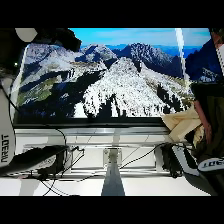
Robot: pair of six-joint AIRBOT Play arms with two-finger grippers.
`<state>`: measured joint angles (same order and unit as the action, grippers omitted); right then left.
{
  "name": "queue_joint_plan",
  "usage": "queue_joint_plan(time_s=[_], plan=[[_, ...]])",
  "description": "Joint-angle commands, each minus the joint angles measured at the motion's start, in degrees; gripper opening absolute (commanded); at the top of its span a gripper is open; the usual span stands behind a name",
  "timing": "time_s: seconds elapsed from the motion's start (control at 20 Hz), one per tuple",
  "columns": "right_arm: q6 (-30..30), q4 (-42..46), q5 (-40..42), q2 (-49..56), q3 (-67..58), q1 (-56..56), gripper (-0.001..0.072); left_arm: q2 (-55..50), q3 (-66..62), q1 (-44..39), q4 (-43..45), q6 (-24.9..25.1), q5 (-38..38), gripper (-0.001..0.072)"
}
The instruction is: Fold the clothes and pants, and hang the long-sleeved shirts on hangers.
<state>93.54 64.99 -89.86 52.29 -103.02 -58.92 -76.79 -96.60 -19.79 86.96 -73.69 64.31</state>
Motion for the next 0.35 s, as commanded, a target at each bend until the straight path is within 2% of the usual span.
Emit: queue_joint_plan(time_s=[0.0,0.15,0.2,0.3], plan=[[-3.23,11.74,0.48,2.60,-0.02,16.17,0.0032,0.04,-0.02,0.00,0.00,0.02,0.00,0.0022],[-2.36,29.77,0.46,4.92,-0.02,32.04,0.0032,0.04,-0.02,0.00,0.00,0.02,0.00,0.0022],[-1.57,31.78,0.52,5.40,-0.02,35.39,0.0034,0.04,-0.02,0.00,0.00,0.02,0.00,0.0022],[-1.57,28.28,0.57,5.75,-0.02,38.82,0.0035,0.04,-0.02,0.00,0.00,0.02,0.02,0.0022]])
